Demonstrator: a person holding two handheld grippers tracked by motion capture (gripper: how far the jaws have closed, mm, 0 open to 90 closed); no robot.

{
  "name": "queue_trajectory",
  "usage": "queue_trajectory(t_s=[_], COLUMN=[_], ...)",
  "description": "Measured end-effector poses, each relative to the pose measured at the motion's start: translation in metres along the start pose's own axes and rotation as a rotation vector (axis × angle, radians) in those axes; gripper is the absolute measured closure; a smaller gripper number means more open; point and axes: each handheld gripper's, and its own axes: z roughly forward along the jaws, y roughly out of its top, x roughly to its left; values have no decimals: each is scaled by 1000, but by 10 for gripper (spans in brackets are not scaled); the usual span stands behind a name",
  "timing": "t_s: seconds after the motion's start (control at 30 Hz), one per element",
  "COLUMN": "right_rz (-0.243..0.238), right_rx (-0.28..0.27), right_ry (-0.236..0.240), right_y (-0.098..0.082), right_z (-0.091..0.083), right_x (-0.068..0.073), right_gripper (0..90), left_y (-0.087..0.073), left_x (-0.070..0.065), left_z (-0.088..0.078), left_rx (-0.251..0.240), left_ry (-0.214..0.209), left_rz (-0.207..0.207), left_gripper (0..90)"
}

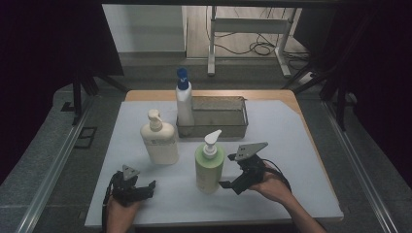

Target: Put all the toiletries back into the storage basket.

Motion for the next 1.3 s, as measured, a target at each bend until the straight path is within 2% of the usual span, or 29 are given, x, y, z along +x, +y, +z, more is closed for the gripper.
queue_trajectory(t_s=[0.2, 0.33, 0.8, 1.3], right_rz=[-21, 0, -6, -30], right_rx=[-9, -29, -59, -77], right_ry=[6, 12, 6, -12], right_y=[11, 17, 35, 41], right_z=[3, 5, 17, 22], right_x=[7, 9, 15, 17], right_gripper=[0, 0, 3, 105], left_y=[0, 0, 0, 0], left_x=[0, 0, 0, 0], left_z=[0, 0, 0, 0], left_rx=[0, 1, 1, 1], left_ry=[0, 0, 0, 0], left_rz=[0, 0, 0, 0], left_gripper=[105, 105, 105, 105])
